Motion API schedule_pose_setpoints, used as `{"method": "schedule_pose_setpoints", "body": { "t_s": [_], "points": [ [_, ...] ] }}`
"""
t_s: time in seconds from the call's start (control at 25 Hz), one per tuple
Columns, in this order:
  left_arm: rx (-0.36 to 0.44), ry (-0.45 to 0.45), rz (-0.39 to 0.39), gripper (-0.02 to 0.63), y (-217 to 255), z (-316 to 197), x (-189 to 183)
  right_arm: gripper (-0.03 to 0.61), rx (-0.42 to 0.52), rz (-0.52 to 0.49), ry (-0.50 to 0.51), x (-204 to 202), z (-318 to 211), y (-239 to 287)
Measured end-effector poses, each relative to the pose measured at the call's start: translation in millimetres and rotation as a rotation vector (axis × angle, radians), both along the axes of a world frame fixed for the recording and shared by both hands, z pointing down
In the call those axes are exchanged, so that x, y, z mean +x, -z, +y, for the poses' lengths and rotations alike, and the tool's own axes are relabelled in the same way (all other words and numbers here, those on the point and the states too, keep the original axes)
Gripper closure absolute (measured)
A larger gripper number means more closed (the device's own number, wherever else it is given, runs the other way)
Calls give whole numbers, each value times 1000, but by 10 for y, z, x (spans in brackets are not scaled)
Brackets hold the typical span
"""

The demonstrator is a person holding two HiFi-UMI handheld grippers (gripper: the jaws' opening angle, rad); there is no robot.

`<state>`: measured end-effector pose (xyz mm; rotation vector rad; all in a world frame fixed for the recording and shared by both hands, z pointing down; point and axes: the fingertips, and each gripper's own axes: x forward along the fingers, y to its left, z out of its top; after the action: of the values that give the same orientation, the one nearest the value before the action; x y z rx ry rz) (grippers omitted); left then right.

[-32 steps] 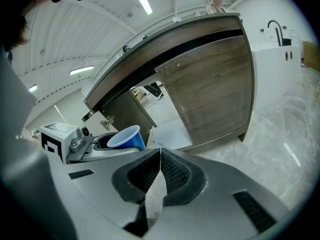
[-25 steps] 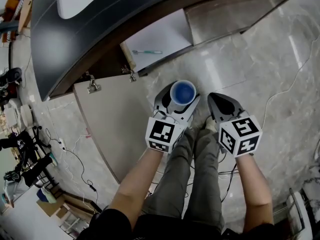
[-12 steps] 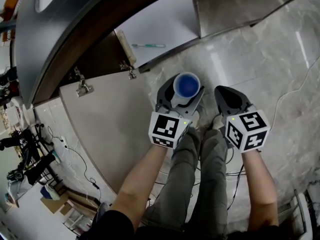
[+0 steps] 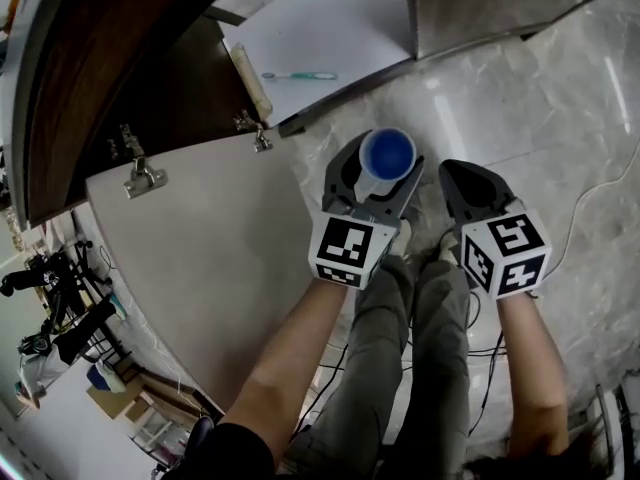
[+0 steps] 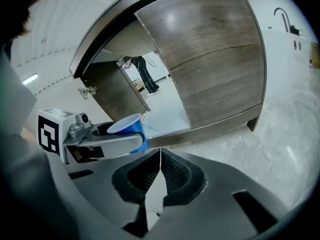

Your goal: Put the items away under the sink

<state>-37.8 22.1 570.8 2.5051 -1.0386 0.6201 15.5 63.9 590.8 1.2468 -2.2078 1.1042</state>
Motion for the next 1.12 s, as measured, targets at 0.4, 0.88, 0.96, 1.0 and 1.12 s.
{"method": "schedule_pose_setpoints", "body": {
  "t_s": [0.4,0.88,0.96,1.0,1.12],
  "points": [
    [29,75,-12,305,-347,-215,-239,543,49,-5,32,-161,-220,-323],
    [45,121,-27,306,-696,-350,-410,543,57,-3,74,-390,-401,-683],
    [49,124,-31,306,-741,-390,-432,543,59,2,86,-417,-442,-726],
    [53,124,-32,307,-757,-416,-447,543,62,3,91,-435,-471,-739],
    [66,128,-34,307,-801,-502,-524,543,75,3,96,-513,-575,-777]
  ]
}}
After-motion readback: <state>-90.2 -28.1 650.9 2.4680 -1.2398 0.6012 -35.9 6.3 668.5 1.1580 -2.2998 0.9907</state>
